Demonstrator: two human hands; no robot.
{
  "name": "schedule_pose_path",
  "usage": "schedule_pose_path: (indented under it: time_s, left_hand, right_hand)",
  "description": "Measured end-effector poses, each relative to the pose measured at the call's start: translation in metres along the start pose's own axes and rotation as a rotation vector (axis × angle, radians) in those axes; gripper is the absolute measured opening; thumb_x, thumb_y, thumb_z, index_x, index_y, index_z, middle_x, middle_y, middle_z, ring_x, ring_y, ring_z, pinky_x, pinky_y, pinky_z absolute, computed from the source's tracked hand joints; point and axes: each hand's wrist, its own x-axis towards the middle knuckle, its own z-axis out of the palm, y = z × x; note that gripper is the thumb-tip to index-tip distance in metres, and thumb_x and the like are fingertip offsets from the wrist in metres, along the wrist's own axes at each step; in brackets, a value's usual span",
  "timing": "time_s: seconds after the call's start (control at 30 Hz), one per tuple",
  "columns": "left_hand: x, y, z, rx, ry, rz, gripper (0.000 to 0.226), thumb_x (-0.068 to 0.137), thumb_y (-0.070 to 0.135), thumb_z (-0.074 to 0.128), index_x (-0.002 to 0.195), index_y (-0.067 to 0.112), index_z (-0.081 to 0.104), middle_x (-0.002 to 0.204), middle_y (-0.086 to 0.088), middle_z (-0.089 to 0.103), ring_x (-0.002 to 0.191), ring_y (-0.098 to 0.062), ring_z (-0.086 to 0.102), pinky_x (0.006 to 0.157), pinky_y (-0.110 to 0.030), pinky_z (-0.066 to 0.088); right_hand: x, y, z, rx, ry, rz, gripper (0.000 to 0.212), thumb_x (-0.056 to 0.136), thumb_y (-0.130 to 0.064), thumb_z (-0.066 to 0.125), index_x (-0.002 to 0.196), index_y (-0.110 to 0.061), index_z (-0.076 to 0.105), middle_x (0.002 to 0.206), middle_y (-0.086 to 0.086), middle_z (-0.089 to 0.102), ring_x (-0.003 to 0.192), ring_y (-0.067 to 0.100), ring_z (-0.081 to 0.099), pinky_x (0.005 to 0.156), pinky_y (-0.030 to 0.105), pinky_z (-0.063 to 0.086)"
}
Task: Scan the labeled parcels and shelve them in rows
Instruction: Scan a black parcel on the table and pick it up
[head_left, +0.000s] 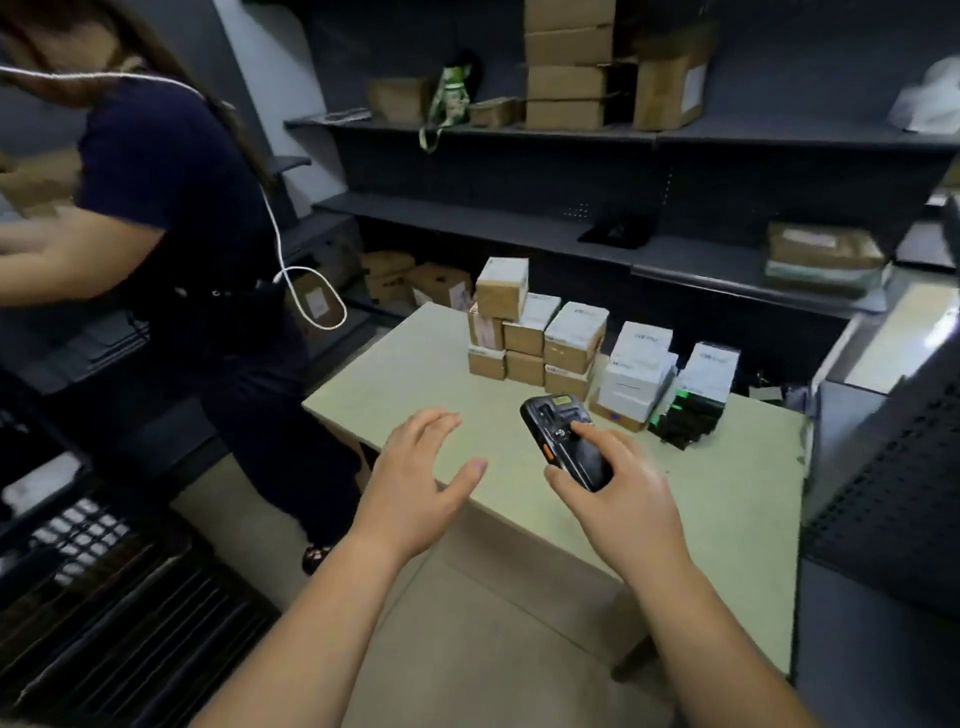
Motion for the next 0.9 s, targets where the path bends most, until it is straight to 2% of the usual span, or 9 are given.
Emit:
schedule_pose_path:
  time_s: [0.1, 0.2, 0.37, 0.5, 0.57, 0.7, 0.9]
  left_hand:
    - [0.056, -0.018, 0.011, -0.034, -0.020, 0.030, 0.068, 0.085, 0.064, 0.041, 0.138, 0.022, 0.050, 0.143, 0.008, 0.043, 0.134, -0.008, 0.034, 0.114, -0.031, 0.029]
    - [0.110, -0.039, 0.025, -0.053, -0.041, 0.076, 0.069, 0.085, 0.065, 0.040, 0.137, 0.022, 0.050, 0.143, 0.008, 0.043, 0.134, -0.009, 0.034, 0.112, -0.027, 0.026]
    - [0.212, -0.086, 0.049, -0.066, -0.082, 0.086, 0.058, 0.092, 0.057, 0.050, 0.142, 0.029, 0.044, 0.149, 0.009, 0.037, 0.139, -0.008, 0.028, 0.114, -0.029, 0.024]
    - [0.295, -0.118, 0.059, -0.080, -0.082, 0.090, 0.068, 0.084, 0.067, 0.039, 0.140, 0.030, 0.047, 0.147, 0.009, 0.038, 0.137, -0.011, 0.031, 0.112, -0.034, 0.030]
    - [0.336, -0.128, 0.064, -0.085, -0.066, 0.080, 0.066, 0.084, 0.066, 0.042, 0.139, 0.030, 0.048, 0.146, 0.009, 0.039, 0.135, -0.013, 0.033, 0.111, -0.038, 0.033]
    - [0.397, -0.133, 0.086, -0.004, -0.073, 0.079, 0.058, 0.088, 0.059, 0.055, 0.139, 0.031, 0.047, 0.147, 0.005, 0.039, 0.133, -0.020, 0.034, 0.108, -0.043, 0.033]
    - [0.442, -0.120, 0.124, 0.158, -0.125, 0.018, 0.065, 0.084, 0.069, 0.049, 0.138, 0.032, 0.047, 0.148, 0.000, 0.036, 0.128, -0.029, 0.036, 0.103, -0.046, 0.036]
  right_hand:
    - [0.045, -0.002, 0.014, -0.028, 0.028, 0.036, 0.050, 0.080, -0.044, 0.075, 0.128, -0.038, 0.059, 0.114, -0.019, 0.051, 0.097, 0.000, 0.047, 0.083, 0.023, 0.040]
    - [0.085, 0.001, 0.032, -0.057, 0.037, 0.097, 0.051, 0.080, -0.047, 0.073, 0.128, -0.042, 0.056, 0.116, -0.018, 0.051, 0.102, 0.002, 0.048, 0.083, 0.024, 0.041]
    - [0.169, 0.006, 0.071, -0.115, 0.114, 0.171, 0.051, 0.079, -0.045, 0.074, 0.127, -0.041, 0.058, 0.109, -0.020, 0.049, 0.100, 0.004, 0.047, 0.081, 0.022, 0.035]
    - [0.246, -0.001, 0.098, -0.136, 0.146, 0.219, 0.052, 0.078, -0.046, 0.075, 0.127, -0.042, 0.058, 0.113, -0.021, 0.050, 0.104, 0.005, 0.050, 0.084, 0.025, 0.039]
    - [0.280, -0.005, 0.107, -0.144, 0.155, 0.240, 0.052, 0.079, -0.046, 0.075, 0.127, -0.043, 0.057, 0.114, -0.021, 0.051, 0.103, 0.005, 0.049, 0.085, 0.026, 0.041]
    - [0.323, -0.002, 0.114, -0.181, 0.170, 0.288, 0.053, 0.078, -0.048, 0.074, 0.128, -0.044, 0.057, 0.116, -0.021, 0.052, 0.106, 0.006, 0.050, 0.091, 0.032, 0.047]
    - [0.350, 0.021, 0.110, -0.200, 0.125, 0.382, 0.055, 0.075, -0.052, 0.073, 0.127, -0.046, 0.056, 0.111, -0.027, 0.049, 0.101, 0.006, 0.054, 0.086, 0.035, 0.052]
